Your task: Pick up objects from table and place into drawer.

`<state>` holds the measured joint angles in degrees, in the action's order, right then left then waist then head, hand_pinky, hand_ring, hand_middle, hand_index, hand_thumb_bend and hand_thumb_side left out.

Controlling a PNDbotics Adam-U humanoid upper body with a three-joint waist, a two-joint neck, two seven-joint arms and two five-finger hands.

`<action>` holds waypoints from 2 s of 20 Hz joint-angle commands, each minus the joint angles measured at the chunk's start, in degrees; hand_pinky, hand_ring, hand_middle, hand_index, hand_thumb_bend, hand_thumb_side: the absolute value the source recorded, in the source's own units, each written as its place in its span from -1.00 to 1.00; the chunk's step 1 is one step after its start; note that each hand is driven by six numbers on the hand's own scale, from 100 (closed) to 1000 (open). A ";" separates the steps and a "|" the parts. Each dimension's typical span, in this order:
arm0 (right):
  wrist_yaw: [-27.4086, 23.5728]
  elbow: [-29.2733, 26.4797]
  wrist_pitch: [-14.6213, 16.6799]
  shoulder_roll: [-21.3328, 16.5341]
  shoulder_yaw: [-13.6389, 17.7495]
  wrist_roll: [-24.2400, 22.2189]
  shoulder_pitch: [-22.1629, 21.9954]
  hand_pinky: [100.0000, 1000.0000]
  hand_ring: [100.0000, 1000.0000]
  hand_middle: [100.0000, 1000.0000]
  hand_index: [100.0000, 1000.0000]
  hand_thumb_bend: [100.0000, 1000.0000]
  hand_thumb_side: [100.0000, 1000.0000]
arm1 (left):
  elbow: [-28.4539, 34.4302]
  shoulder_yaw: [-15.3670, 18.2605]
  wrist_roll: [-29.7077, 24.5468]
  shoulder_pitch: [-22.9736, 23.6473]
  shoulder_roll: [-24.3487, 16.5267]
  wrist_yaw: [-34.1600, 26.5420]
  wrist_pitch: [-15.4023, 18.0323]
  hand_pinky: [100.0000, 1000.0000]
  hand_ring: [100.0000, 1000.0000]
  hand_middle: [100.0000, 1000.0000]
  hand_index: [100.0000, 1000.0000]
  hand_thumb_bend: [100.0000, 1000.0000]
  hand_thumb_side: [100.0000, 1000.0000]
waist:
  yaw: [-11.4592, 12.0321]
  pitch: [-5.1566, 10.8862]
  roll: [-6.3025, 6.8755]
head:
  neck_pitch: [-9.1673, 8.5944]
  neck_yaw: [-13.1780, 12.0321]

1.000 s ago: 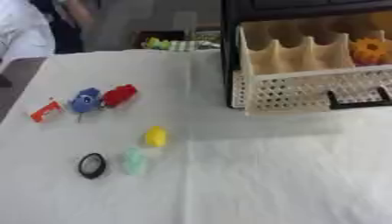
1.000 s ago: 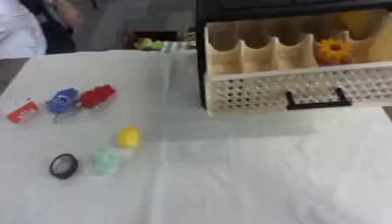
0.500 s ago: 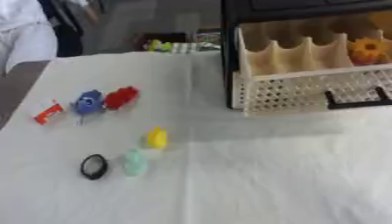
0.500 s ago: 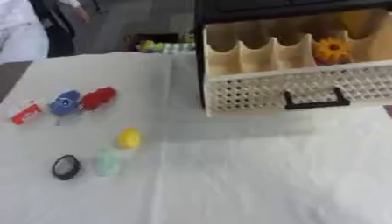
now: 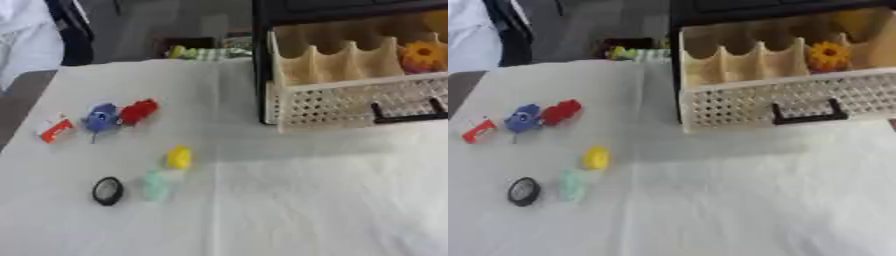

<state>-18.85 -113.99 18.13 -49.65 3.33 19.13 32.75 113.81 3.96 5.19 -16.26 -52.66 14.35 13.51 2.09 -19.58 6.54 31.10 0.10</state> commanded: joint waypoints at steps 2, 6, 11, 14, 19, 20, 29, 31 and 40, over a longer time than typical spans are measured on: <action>0.12 -0.60 0.04 -0.83 0.99 -0.18 0.46 0.04 0.06 -0.24 0.48 -0.90 0.94 | 0.78 -0.60 -4.65 -1.23 -6.06 3.86 -0.24 -0.23 0.15 0.37 0.84 -1.00 -0.18 | -0.04 0.67 -0.13 | -0.03 -0.54; 0.31 -0.60 -0.14 -0.73 1.10 -0.35 0.26 0.04 0.06 -0.24 0.48 -0.90 0.94 | 0.30 -2.08 -8.94 -2.03 -8.28 5.75 0.69 -0.22 0.16 0.36 0.86 -1.00 -0.07 | -0.19 0.45 -0.03 | -0.32 -0.96; 0.30 -0.60 -0.11 -0.60 1.14 -0.56 0.26 0.04 0.05 -0.25 0.47 -0.90 0.94 | -0.56 -4.30 -13.73 -3.26 -9.98 5.38 2.42 -0.21 0.17 0.35 0.98 -1.00 0.02 | -0.42 0.34 -0.05 | -0.75 -1.14; 0.18 -0.60 -0.03 -0.49 1.25 -0.49 0.27 0.04 0.05 -0.25 0.47 -0.91 0.94 | -0.63 -5.55 -16.31 -3.98 -10.77 4.78 3.66 -0.20 0.18 0.36 1.00 -1.00 0.04 | -0.51 0.34 -0.14 | -0.76 -1.11; -0.06 -0.60 -0.01 -0.07 1.09 -0.81 0.39 0.04 0.05 -0.25 0.47 -0.90 0.94 | -0.92 -7.73 -19.88 -5.02 -11.25 4.52 4.28 -0.18 0.21 0.40 0.92 -1.00 0.32 | -0.69 0.48 -0.40 | 0.79 -1.28; -0.10 -0.60 -0.04 0.07 1.08 -0.88 0.33 0.04 0.05 -0.26 0.47 -0.90 0.94 | -1.07 -8.15 -20.67 -5.16 -11.25 4.61 4.18 -0.17 0.22 0.40 0.91 -1.00 0.38 | -0.76 0.53 -0.49 | 1.54 -1.25; 0.16 -0.60 -0.74 2.21 1.76 -1.17 -1.77 0.04 0.05 -0.28 0.46 -0.90 0.94 | -1.98 -10.69 -25.61 -4.73 -10.99 6.43 2.76 -0.10 0.30 0.43 0.90 -1.00 1.00 | -2.30 1.08 -1.81 | 4.85 -0.21; 0.32 -0.60 -0.71 2.42 1.96 -1.18 -2.31 0.04 0.04 -0.28 0.46 -0.89 0.94 | -1.93 -10.99 -26.32 -4.50 -11.13 6.85 2.04 -0.08 0.31 0.44 0.93 -1.00 1.00 | -2.85 1.12 -2.02 | 4.63 -0.30; 0.98 -0.60 -1.36 4.00 2.70 -1.32 -5.33 0.04 0.04 -0.31 0.45 -0.88 0.93 | -1.61 -13.07 -30.52 -4.35 -11.49 9.45 -1.16 0.01 0.36 0.48 0.97 -0.75 1.00 | -5.03 1.38 -2.30 | 4.48 -1.42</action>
<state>-18.27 -113.98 17.03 -44.79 5.10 17.75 27.02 111.72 -9.42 -24.68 -20.25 -61.55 23.37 12.64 -3.03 -19.51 4.47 35.23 -1.02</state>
